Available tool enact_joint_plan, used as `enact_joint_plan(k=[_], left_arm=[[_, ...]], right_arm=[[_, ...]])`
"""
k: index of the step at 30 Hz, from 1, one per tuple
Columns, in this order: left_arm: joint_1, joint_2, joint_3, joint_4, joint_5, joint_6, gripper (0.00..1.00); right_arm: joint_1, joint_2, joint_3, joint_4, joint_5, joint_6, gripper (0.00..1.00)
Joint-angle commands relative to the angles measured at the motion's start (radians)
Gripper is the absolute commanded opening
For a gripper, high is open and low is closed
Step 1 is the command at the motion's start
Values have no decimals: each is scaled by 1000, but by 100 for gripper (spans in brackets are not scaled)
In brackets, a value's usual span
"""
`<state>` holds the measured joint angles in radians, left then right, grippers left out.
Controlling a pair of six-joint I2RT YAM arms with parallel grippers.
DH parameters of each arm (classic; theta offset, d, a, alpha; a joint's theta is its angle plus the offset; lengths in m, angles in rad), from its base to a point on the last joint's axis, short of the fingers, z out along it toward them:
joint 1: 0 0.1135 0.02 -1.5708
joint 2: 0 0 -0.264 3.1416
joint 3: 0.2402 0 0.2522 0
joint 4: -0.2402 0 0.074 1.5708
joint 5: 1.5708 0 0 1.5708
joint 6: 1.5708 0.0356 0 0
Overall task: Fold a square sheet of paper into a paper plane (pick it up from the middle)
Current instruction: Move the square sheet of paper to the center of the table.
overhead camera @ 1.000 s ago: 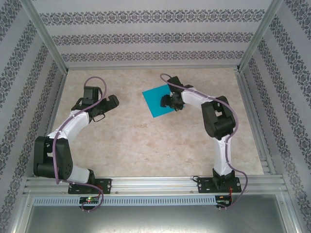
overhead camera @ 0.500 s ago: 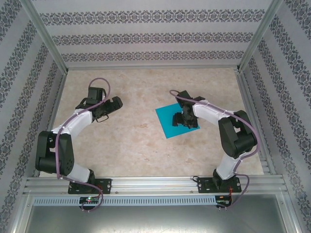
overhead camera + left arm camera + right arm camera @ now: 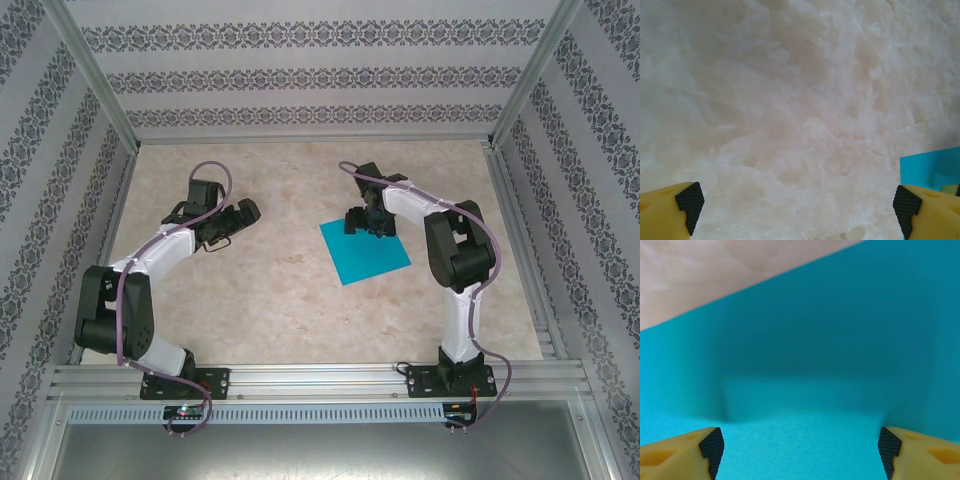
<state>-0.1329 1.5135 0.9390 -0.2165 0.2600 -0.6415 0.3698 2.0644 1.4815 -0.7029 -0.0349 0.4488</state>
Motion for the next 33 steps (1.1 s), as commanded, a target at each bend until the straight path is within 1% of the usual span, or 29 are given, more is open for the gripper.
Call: enact_joint_plan(k=[1, 6, 10, 12, 15, 17, 18, 20, 23, 26, 33], left_arm=[[-19, 16, 4, 27, 19, -37, 100], [-35, 37, 0, 42, 28, -53, 100], [-73, 82, 19, 53, 41, -52, 100], [-101, 116, 51, 30, 36, -47, 100], [-135, 153, 80, 32, 50, -61, 100], [-151, 170, 95, 36, 60, -76, 100], [-157, 173, 100, 34, 66, -83, 100], [-170, 177, 99, 44, 68, -103, 100], [-178, 177, 81, 68, 74, -135, 100], [-179, 183, 71, 77, 76, -148, 100], [-181, 201, 86, 65, 81, -147, 100]], right_arm=[[-10, -13, -29, -10, 14, 61, 83], [-12, -95, -212, 16, 12, 149, 83], [41, -206, -388, 54, 37, 243, 83], [61, -240, -434, 58, 51, 278, 83], [71, -281, -394, 7, 93, 243, 82], [76, -319, -338, -47, 131, 184, 83], [78, -334, -320, -66, 139, 153, 86], [84, -357, -316, -73, 92, 60, 98], [97, -359, -341, -88, 49, -30, 98], [119, -347, -362, -101, 46, -78, 98], [138, -308, -363, -92, 43, -69, 98]])
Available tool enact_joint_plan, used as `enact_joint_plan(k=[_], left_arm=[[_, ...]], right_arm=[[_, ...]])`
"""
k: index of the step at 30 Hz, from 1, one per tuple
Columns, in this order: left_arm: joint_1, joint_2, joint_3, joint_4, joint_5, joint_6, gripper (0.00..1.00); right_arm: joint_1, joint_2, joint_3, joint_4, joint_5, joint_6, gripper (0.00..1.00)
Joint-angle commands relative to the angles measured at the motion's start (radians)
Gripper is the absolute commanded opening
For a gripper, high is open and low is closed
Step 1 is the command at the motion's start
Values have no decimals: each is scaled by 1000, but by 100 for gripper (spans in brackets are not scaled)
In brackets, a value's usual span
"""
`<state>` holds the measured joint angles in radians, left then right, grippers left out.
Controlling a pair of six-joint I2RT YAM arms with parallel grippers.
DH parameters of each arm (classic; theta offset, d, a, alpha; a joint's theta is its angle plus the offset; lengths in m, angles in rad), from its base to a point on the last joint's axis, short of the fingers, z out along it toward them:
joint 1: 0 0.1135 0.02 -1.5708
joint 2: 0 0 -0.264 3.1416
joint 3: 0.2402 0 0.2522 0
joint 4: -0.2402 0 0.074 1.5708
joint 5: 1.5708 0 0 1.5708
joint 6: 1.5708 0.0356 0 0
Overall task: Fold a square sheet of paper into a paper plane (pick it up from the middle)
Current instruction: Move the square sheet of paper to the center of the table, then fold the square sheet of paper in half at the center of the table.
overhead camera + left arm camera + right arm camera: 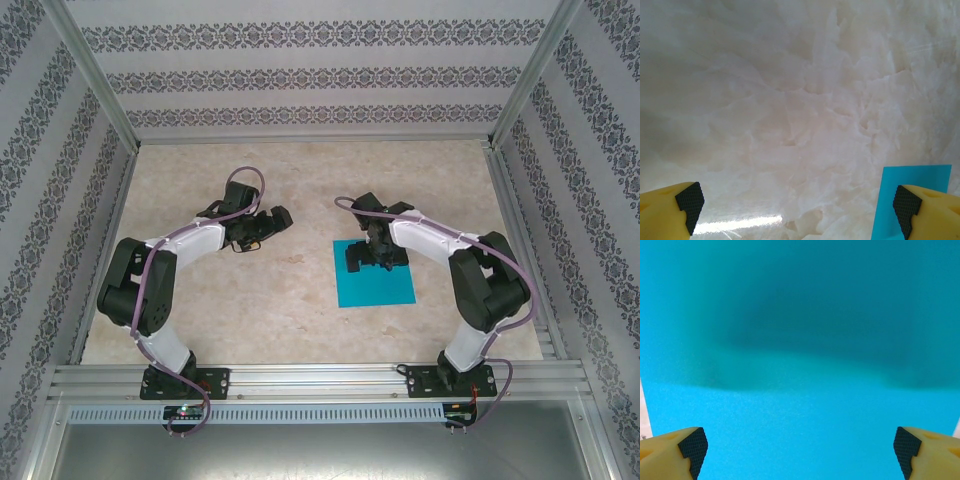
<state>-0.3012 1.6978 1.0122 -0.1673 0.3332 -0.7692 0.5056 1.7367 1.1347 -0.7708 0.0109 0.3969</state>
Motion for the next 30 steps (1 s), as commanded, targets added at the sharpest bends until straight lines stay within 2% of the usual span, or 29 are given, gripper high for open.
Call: enact_joint_plan(k=[1, 7, 21, 30], left_arm=[[-12, 20, 14, 14, 8, -18, 100], [-14, 36, 22, 10, 7, -20, 100], [-19, 59, 37, 6, 16, -21, 100], [-20, 59, 49, 0, 21, -22, 100]], right_arm=[[0, 25, -15, -20, -5, -13, 97], [-31, 72, -16, 7, -38, 16, 94], [-36, 141, -26, 15, -9, 29, 93], [-49, 185, -56, 49, -29, 40, 85]])
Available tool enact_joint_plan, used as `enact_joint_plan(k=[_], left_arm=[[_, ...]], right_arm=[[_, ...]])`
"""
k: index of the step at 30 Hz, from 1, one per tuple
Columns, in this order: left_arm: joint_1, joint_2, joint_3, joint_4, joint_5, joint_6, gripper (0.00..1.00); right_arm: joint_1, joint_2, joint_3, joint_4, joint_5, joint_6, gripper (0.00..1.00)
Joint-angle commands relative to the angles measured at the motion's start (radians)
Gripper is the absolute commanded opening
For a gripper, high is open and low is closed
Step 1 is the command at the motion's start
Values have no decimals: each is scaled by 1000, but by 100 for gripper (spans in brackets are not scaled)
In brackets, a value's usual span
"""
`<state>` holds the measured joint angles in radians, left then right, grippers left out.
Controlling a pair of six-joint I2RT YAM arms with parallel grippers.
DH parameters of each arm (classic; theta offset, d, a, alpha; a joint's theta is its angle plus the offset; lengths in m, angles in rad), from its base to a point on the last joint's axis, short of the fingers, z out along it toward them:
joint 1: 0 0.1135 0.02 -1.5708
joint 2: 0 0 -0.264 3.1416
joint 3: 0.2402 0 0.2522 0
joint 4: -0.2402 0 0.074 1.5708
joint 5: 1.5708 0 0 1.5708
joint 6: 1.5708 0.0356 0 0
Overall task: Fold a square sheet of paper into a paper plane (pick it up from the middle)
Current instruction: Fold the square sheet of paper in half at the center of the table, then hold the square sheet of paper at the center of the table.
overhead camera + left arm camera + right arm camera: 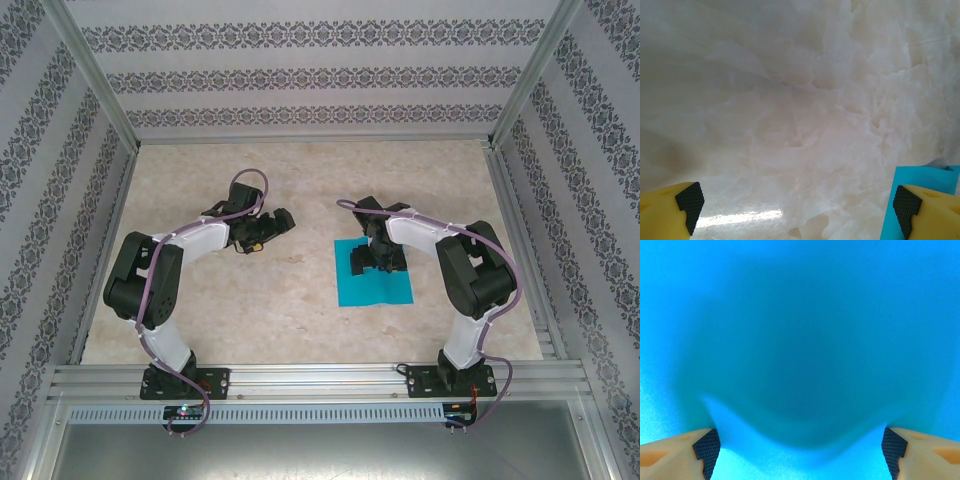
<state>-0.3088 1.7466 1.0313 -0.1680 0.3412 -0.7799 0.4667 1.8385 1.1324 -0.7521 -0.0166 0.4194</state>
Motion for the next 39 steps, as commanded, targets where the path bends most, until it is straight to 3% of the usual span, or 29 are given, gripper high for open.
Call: enact_joint_plan(k=[1, 4, 7, 11, 15, 19, 22, 30, 34, 37, 39], left_arm=[[-12, 9, 29, 1, 13, -12, 100], [-13, 4, 32, -2, 16, -9, 100], [-13, -1, 32, -1, 15, -7, 100], [-4, -9, 32, -1, 37, -36, 100], [20, -22, 54, -12, 123, -87, 100], [39, -42, 56, -7, 169, -97, 100], [50, -50, 32, 38, 226, -116, 100], [50, -77, -130, 278, 326, -213, 99], [50, -61, -171, 338, 351, -248, 97], [50, -46, -182, 378, 368, -263, 90], [45, -34, -179, 376, 367, -259, 79]], right_arm=[[-9, 82, -53, 31, 2, 19, 84], [-10, 68, -45, 26, 3, 17, 80], [-11, 27, -43, 53, -46, 15, 67], [-10, -53, -60, 173, -239, 54, 43], [-4, -123, -86, 395, -525, 154, 31], [3, -136, -130, 734, -737, 331, 31], [10, -91, -138, 898, -801, 429, 31], [-9, -1, -170, 1045, -796, 506, 36], [-15, 34, -164, 1014, -792, 490, 38], [-17, 56, -154, 956, -771, 454, 38], [-19, 67, -160, 956, -769, 453, 38]])
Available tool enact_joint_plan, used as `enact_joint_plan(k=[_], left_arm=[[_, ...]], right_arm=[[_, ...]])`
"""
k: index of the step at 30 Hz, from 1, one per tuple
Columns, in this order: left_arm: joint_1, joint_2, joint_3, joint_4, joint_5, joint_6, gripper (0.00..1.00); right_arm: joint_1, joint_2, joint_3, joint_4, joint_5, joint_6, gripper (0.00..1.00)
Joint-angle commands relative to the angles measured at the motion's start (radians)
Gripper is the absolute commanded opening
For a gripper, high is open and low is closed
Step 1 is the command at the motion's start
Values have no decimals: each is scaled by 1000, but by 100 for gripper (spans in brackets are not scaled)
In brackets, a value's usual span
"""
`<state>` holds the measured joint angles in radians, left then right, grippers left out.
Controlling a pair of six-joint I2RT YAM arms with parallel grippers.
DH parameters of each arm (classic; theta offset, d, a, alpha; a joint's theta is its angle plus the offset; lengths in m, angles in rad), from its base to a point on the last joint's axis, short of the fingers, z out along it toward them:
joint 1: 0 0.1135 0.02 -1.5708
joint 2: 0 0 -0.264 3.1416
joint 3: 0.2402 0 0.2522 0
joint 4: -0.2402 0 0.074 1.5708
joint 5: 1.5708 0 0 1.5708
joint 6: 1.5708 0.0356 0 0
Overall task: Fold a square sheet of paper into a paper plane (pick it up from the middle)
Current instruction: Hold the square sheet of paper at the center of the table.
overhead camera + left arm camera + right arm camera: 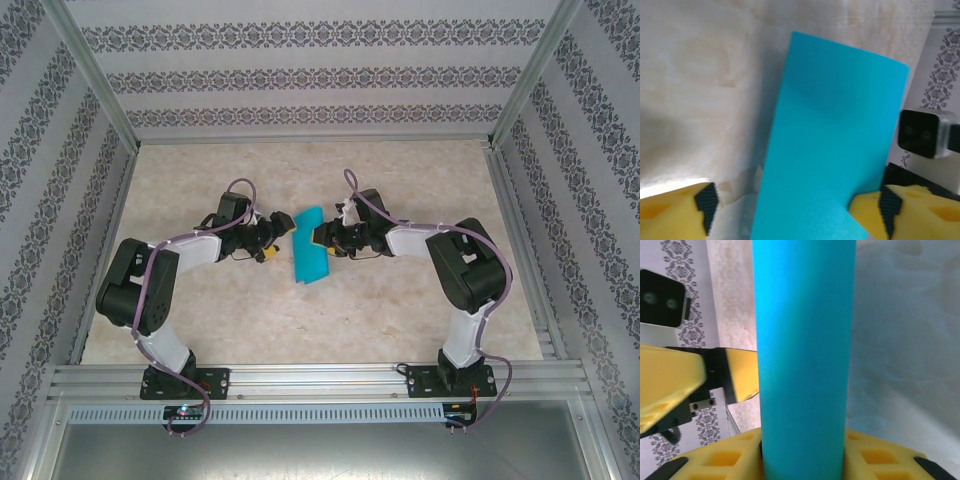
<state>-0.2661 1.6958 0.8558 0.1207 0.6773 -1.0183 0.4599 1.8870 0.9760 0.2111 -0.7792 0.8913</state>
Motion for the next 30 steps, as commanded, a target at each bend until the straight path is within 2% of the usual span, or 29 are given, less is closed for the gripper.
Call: enact_joint_plan(k=[1, 3, 9, 12, 15, 18, 24, 30], left_arm=[[1, 24, -2, 87, 31, -20, 73], [-12, 41, 3, 90, 29, -20, 59], [-71, 127, 58, 85, 49, -19, 28], [-87, 163, 83, 66, 32, -13, 15], [-92, 197, 100, 46, 23, -6, 6], [-95, 226, 106, 48, 28, -11, 0], [-102, 249, 144, -82, -5, 43, 0], [-110, 272, 180, -210, -42, 90, 0]], right_arm=[[-13, 22, -2, -8, -7, -19, 38], [-13, 29, -3, -20, 1, -20, 37], [-13, 40, -10, -50, 22, -28, 35], [-13, 40, -12, -77, 38, -41, 35], [-12, 38, -19, -93, 48, -48, 35], [-10, 38, -29, -98, 61, -48, 35], [-4, 17, -27, -150, 89, -60, 38], [2, -48, 14, -324, 157, -102, 53]])
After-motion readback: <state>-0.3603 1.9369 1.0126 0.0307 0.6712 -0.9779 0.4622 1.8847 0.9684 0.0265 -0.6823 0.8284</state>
